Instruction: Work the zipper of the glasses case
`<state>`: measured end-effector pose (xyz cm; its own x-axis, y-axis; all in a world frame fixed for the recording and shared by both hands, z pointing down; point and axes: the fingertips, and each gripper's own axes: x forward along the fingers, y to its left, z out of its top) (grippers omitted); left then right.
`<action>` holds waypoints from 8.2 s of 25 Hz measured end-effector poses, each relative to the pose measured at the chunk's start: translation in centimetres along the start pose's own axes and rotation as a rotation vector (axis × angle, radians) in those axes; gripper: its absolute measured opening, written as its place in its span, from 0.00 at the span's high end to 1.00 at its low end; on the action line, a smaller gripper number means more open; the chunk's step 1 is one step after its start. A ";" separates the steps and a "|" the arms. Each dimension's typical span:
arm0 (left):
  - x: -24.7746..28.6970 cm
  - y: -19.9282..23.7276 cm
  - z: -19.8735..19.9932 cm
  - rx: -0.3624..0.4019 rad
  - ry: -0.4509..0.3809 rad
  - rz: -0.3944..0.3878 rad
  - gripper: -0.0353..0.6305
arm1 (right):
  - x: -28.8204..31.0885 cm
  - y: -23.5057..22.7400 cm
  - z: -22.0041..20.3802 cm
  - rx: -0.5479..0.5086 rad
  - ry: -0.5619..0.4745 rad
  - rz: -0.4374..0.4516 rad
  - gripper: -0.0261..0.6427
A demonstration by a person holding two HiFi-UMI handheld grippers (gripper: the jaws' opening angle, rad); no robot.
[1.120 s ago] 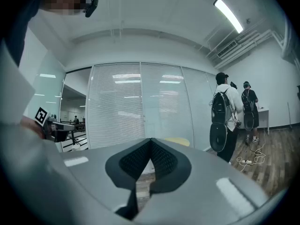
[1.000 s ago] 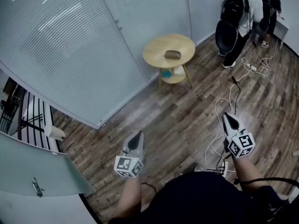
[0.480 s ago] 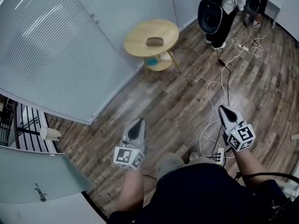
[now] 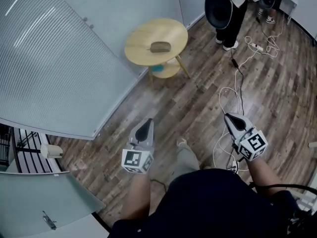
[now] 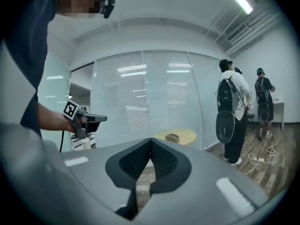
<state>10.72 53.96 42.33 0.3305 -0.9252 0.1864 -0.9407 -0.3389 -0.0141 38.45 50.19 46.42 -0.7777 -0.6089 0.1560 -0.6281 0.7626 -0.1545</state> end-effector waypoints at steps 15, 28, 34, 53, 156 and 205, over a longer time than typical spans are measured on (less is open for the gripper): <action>20.0 25.1 6.6 -0.016 -0.063 -0.112 0.94 | 25.9 -12.7 4.4 0.124 0.011 -0.196 0.95; 35.3 38.4 8.5 -0.060 -0.047 -0.023 0.94 | 48.5 -24.5 7.8 0.046 0.087 -0.051 0.95; 43.5 43.1 8.8 -0.086 -0.017 0.014 0.94 | 57.6 -28.0 11.4 -0.026 0.105 0.082 0.95; 54.5 51.3 1.6 -0.125 0.185 -0.097 0.94 | 71.8 -25.7 -8.6 -0.301 0.563 0.452 0.29; 58.6 40.6 6.8 0.950 0.513 -0.656 0.47 | 74.4 -11.8 25.1 -0.356 0.509 0.940 0.75; 57.0 49.3 28.4 -0.753 -0.439 -0.826 0.50 | 72.7 -19.2 32.6 0.144 -0.327 0.832 0.95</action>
<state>-14.64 -20.28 24.39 0.7150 -0.5043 -0.4842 -0.1925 -0.8078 0.5571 -6.79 -15.86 28.89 -0.9363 0.0787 -0.3423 0.1605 0.9628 -0.2176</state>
